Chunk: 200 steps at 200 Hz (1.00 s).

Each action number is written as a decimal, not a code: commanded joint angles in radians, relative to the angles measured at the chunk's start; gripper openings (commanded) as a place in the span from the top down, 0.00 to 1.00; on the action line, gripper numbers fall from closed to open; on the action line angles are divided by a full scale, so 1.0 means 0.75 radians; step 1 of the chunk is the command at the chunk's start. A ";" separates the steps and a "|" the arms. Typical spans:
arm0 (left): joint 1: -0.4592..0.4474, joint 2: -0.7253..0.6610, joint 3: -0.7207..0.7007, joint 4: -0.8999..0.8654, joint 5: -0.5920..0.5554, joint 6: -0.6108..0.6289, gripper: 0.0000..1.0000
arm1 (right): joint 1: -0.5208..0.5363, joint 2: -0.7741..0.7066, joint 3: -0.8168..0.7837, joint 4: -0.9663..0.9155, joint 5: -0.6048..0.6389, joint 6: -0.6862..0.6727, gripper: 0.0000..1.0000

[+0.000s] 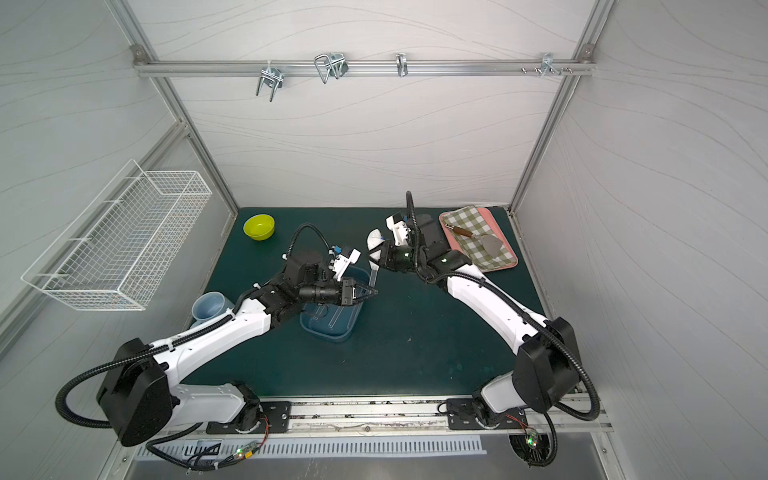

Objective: Wipe the exteriors of test tubes
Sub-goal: Wipe the dirt from the test tube.

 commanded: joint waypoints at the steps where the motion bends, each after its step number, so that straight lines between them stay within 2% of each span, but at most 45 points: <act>1: 0.005 -0.022 0.032 0.018 -0.004 0.022 0.90 | 0.084 -0.072 -0.088 0.032 0.038 0.051 0.79; 21: 0.005 -0.021 0.040 0.004 -0.006 0.031 0.90 | 0.089 -0.074 -0.108 0.058 0.048 0.061 0.79; 86: 0.005 -0.028 0.025 0.013 -0.015 0.022 0.90 | -0.078 0.077 0.164 -0.030 -0.064 -0.063 0.79; 111: 0.005 -0.035 0.024 0.011 -0.022 0.023 0.90 | -0.048 0.043 0.109 -0.024 -0.057 -0.046 0.79; 159: 0.005 -0.034 0.030 0.002 -0.026 0.026 0.90 | 0.097 -0.096 -0.146 0.062 0.041 0.073 0.79; 181: 0.005 -0.035 0.029 0.002 -0.022 0.026 0.90 | 0.077 -0.091 -0.120 0.038 0.068 0.037 0.79; 200: 0.005 -0.039 0.029 -0.001 -0.020 0.027 0.90 | 0.017 -0.036 -0.040 0.026 0.020 -0.006 0.79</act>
